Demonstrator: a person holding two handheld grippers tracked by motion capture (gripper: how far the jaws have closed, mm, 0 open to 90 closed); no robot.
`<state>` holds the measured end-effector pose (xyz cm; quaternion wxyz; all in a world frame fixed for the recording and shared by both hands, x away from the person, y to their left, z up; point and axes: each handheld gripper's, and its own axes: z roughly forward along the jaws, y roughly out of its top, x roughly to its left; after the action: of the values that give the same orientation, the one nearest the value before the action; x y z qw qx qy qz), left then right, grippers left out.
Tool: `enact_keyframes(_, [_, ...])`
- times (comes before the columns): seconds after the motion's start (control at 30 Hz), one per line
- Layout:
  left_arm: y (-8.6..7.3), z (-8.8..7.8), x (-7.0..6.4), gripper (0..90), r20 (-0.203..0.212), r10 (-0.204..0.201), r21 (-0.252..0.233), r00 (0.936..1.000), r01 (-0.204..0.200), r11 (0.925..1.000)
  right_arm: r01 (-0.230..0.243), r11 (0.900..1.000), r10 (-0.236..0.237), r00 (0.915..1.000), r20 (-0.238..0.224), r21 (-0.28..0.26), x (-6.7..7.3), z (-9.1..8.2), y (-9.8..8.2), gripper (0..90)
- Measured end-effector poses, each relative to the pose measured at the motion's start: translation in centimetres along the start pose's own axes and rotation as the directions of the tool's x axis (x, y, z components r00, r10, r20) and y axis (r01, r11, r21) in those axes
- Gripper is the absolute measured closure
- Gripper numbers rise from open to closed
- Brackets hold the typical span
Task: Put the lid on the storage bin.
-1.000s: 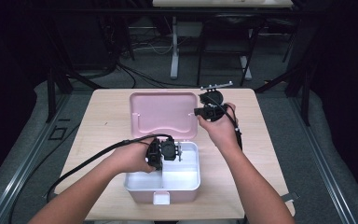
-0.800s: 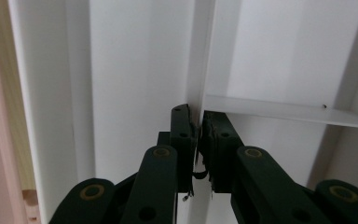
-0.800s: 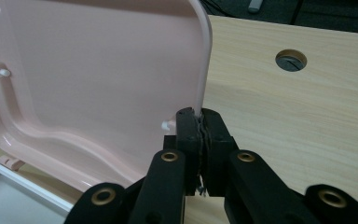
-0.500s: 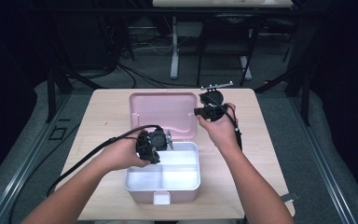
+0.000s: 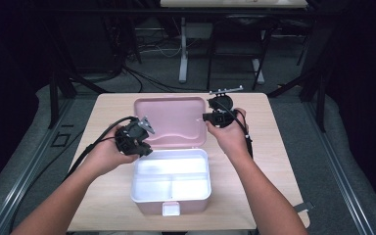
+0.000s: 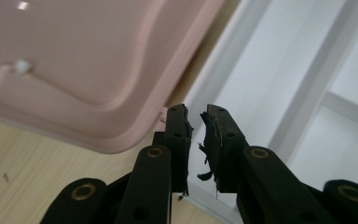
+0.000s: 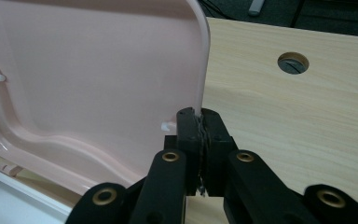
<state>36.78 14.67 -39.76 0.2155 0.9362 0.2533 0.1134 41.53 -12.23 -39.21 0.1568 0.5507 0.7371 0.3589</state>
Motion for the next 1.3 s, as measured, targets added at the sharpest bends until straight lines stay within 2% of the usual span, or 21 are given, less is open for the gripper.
enact_keyframes(0.03, [-0.2, -0.3, 0.4, 78.0, -0.008, -0.032, -0.029, 0.9994, 0.032, 0.9991, 0.0, 1.0, 0.0, 1.0, 0.001, -0.001, 0.0, 0.0, 0.0, 88.3])
enact_keyframes(0.2, [-1.0, -0.9, 1.8, 74.6, -0.054, -0.119, -0.096, 0.9914, 0.113, 0.9889, 0.001, 1.0, -0.001, 1.0, 0.003, -0.003, 0.1, 0.0, 0.0, 88.3])
enact_keyframes(0.3, [-1.5, -1.1, 2.7, 73.8, -0.071, -0.168, -0.129, 0.9831, 0.158, 0.979, 0.001, 1.0, -0.001, 1.0, 0.003, -0.001, 0.0, -0.1, 0.0, 88.3])
enact_keyframes(0.37, [-1.7, -1.0, 3.1, 73.7, -0.075, -0.191, -0.128, 0.9788, 0.18, 0.9752, -0.002, 1.0, 0.002, 1.0, 0.001, -0.009, 0.0, 0.0, -0.1, 88.2])
enact_keyframes(0.43, [-1.9, -1.0, 3.6, 74.0, -0.089, -0.22, -0.14, 0.9714, 0.207, 0.9684, -0.003, 1.0, 0.003, 1.0, -0.001, -0.01, 0.0, 0.0, -0.1, 88.2])
enact_keyframes(0.53, [-2.0, -1.0, 3.9, 74.0, -0.107, -0.238, -0.147, 0.9654, 0.221, 0.9641, -0.003, 1.0, 0.003, 1.0, -0.001, -0.016, 0.0, 0.0, -0.1, 88.3])
enact_keyframes(0.6, [-1.9, -1.0, 4.2, 74.0, -0.111, -0.255, -0.16, 0.9607, 0.236, 0.9585, -0.002, 1.0, 0.002, 1.0, 0.0, -0.011, 0.0, 0.0, -0.1, 88.2])
enact_keyframes(0.77, [-1.9, -1.1, 4.7, 73.7, -0.151, -0.29, -0.194, 0.9452, 0.259, 0.9463, -0.001, 1.0, 0.001, 1.0, 0.0, -0.012, 0.1, -0.1, -0.1, 88.2])
enact_keyframes(0.83, [-1.8, -1.1, 4.9, 73.7, -0.16, -0.31, -0.216, 0.937, 0.274, 0.9373, -0.001, 1.0, 0.001, 1.0, -0.003, -0.012, 0.0, -0.1, -0.1, 88.2])
enact_keyframes(0.93, [-1.6, -1.0, 5.3, 73.7, -0.161, -0.336, -0.246, 0.9281, 0.292, 0.9243, -0.002, 1.0, 0.002, 1.0, -0.007, -0.013, 0.0, -0.1, -0.2, 88.2])
enact_keyframes(1.03, [-1.5, -0.8, 5.7, 73.6, -0.157, -0.356, -0.27, 0.9214, 0.306, 0.9128, -0.001, 1.0, 0.001, 1.0, -0.008, -0.015, -0.1, -0.1, -0.2, 88.2])
enact_keyframes(1.07, [-1.4, -0.8, 5.8, 73.6, -0.152, -0.357, -0.272, 0.9217, 0.308, 0.9117, -0.002, 1.0, 0.002, 0.9999, -0.011, -0.017, -0.1, -0.1, -0.2, 88.2])
enact_keyframes(1.2, [-1.3, -0.6, 6.1, 74.3, -0.148, -0.372, -0.291, 0.9163, 0.319, 0.9019, -0.004, 1.0, 0.004, 0.9999, -0.013, -0.015, -0.2, -0.1, -0.2, 88.2])
enact_keyframes(1.3, [-1.2, -0.5, 6.4, 76.3, -0.135, -0.391, -0.314, 0.9105, 0.335, 0.8883, -0.004, 1.0, 0.004, 0.9999, -0.016, -0.017, -0.2, -0.1, -0.3, 88.2])
